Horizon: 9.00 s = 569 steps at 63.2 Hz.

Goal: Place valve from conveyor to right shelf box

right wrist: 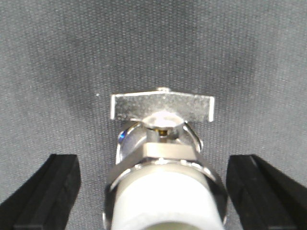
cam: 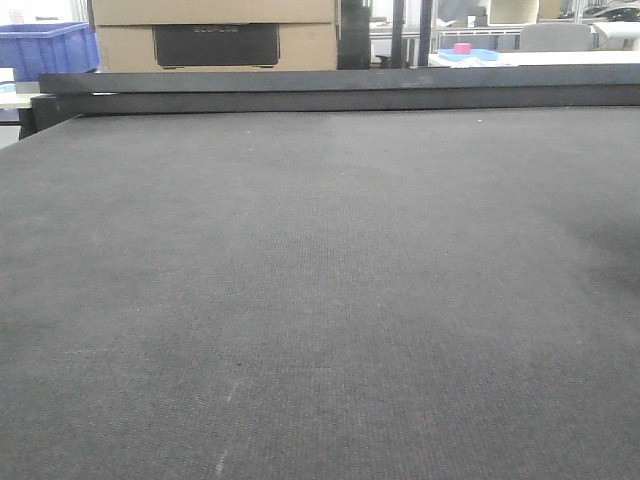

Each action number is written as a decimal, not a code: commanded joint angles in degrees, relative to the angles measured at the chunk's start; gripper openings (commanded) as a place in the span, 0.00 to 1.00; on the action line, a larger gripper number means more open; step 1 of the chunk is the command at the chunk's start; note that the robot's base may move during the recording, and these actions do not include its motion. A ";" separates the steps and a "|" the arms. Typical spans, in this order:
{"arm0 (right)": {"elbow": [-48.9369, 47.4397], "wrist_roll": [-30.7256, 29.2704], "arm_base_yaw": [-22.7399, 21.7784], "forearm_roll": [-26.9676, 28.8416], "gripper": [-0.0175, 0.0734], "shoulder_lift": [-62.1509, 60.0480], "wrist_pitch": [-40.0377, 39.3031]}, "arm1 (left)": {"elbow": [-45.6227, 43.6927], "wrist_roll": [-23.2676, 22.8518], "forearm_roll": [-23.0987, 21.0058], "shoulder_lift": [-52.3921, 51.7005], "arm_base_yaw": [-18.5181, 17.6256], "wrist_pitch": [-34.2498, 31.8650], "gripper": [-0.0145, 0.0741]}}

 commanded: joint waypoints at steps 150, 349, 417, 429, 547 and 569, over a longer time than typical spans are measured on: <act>0.61 0.21 -0.24 0.12 0.01 0.02 -4.44 | -1.97 4.51 0.79 28.48 0.17 2.10 0.78; 5.63 -3.95 -0.24 0.12 0.01 -35.48 -25.13 | 21.17 5.57 -4.89 -28.03 0.17 -23.25 0.04; 5.63 -3.95 -0.24 0.12 0.01 -35.48 -25.25 | 21.17 5.57 -4.89 -28.21 0.17 -23.25 0.04; 5.63 -3.95 -0.24 0.12 0.01 -35.48 -25.25 | 21.17 5.57 -4.89 -28.45 0.17 -23.36 0.04; 5.63 -3.95 -0.24 0.12 0.01 -35.48 -25.37 | 21.17 5.57 -4.10 -28.45 0.17 -23.36 0.04; 5.63 -3.95 -0.24 0.12 0.01 -35.48 -25.37 | 21.17 5.57 -4.10 -28.45 0.17 -23.36 0.04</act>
